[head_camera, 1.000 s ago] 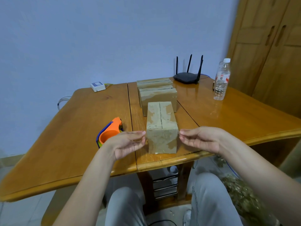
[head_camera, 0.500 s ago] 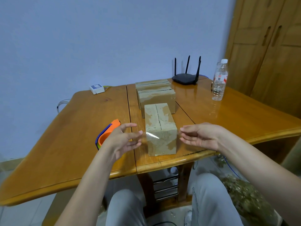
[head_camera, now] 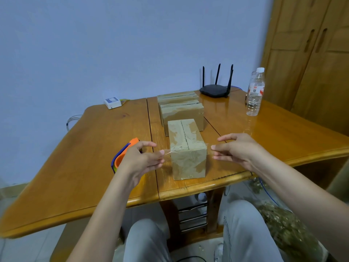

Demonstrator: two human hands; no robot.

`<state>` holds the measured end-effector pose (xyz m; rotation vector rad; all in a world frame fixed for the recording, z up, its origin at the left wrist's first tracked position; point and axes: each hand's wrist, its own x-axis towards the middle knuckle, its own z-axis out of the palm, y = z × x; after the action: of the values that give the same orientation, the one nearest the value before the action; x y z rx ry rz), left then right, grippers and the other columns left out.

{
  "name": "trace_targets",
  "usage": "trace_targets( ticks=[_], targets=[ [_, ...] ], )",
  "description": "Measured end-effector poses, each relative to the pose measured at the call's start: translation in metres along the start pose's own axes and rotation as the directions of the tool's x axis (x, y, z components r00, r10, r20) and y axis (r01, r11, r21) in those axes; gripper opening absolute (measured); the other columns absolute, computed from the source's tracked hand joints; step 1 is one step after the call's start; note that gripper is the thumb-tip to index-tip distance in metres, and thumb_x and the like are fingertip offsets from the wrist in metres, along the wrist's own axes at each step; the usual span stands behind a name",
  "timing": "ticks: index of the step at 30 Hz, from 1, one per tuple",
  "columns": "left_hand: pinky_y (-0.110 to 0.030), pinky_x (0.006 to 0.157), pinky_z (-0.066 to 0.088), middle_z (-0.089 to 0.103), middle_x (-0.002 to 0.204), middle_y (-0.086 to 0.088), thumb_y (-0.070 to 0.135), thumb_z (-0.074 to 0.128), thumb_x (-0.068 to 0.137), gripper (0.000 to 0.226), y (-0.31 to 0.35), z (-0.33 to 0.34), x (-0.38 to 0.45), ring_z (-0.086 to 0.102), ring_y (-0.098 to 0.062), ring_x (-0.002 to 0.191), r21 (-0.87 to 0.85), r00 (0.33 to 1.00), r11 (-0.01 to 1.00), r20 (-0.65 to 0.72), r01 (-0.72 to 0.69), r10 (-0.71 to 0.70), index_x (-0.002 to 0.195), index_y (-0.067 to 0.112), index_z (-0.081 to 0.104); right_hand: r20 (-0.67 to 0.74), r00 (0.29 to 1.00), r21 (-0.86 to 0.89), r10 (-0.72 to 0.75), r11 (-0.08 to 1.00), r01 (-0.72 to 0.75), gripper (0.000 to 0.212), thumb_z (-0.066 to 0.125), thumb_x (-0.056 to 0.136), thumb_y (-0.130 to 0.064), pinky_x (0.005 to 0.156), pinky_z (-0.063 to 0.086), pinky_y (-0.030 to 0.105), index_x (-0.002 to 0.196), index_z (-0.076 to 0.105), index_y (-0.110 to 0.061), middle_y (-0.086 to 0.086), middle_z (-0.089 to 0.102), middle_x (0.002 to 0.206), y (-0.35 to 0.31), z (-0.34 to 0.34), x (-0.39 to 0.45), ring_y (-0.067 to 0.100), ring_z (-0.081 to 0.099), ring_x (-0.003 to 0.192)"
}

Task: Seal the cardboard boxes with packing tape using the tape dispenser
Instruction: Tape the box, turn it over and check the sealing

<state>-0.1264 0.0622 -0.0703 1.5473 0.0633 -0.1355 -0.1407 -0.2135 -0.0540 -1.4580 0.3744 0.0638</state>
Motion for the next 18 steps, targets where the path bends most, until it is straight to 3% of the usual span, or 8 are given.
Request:
trace_targets(
  ticks=[2,4,7,10,18],
  targets=[
    [-0.036,0.079,0.06,0.077,0.092,-0.012,0.014,0.084,0.077,0.041,-0.001,-0.001,0.001,0.075,-0.026,0.091,0.075,0.999,0.997,-0.028,-0.036,0.038,0.112,0.015,0.063,-0.012,1.0,-0.04,-0.024,0.999,0.023,0.04,0.08,0.077,0.008,0.063,0.063,0.037,0.112,0.062,-0.002,0.023,0.072,0.095,0.001,0.001,-0.001,0.028,0.076,0.072],
    [-0.039,0.082,0.059,0.077,0.092,-0.014,0.012,0.083,0.077,0.043,-0.001,-0.001,0.002,0.075,-0.029,0.091,0.042,0.999,0.998,-0.021,-0.039,0.04,0.113,0.013,0.06,-0.013,0.999,-0.04,-0.038,0.999,0.037,0.039,0.079,0.078,0.008,0.065,0.063,0.039,0.111,0.062,-0.002,0.023,0.072,0.096,0.001,0.001,-0.001,0.031,0.076,0.075],
    [-0.04,0.077,0.061,0.075,0.091,-0.022,0.003,0.079,0.079,0.047,0.001,-0.001,0.0,0.075,-0.034,0.087,-0.074,1.0,0.997,0.029,-0.001,0.003,0.118,0.01,0.054,0.012,1.0,0.018,-0.024,1.0,0.024,0.039,0.075,0.08,0.013,0.061,0.062,0.035,0.113,0.059,0.0,0.026,0.073,0.09,0.0,-0.001,-0.001,0.031,0.076,0.074],
    [-0.034,0.07,0.06,0.075,0.089,-0.02,0.002,0.078,0.08,0.047,-0.001,-0.001,-0.002,0.074,-0.029,0.082,-0.054,0.999,0.998,0.036,-0.011,0.012,0.12,0.011,0.056,0.017,1.0,0.013,-0.02,1.0,0.02,0.039,0.074,0.08,0.012,0.061,0.062,0.033,0.114,0.059,0.001,0.026,0.073,0.091,0.0,-0.001,-0.002,0.03,0.076,0.074],
    [-0.031,0.07,0.06,0.076,0.088,-0.017,0.007,0.079,0.08,0.048,-0.008,-0.001,-0.003,0.075,-0.026,0.08,0.001,0.997,0.998,0.023,-0.069,0.069,0.122,0.014,0.058,-0.004,0.999,0.039,-0.037,0.999,0.037,0.039,0.075,0.082,0.009,0.062,0.063,0.033,0.116,0.058,0.0,0.025,0.074,0.092,0.01,0.001,-0.004,0.031,0.076,0.078]
  ],
)
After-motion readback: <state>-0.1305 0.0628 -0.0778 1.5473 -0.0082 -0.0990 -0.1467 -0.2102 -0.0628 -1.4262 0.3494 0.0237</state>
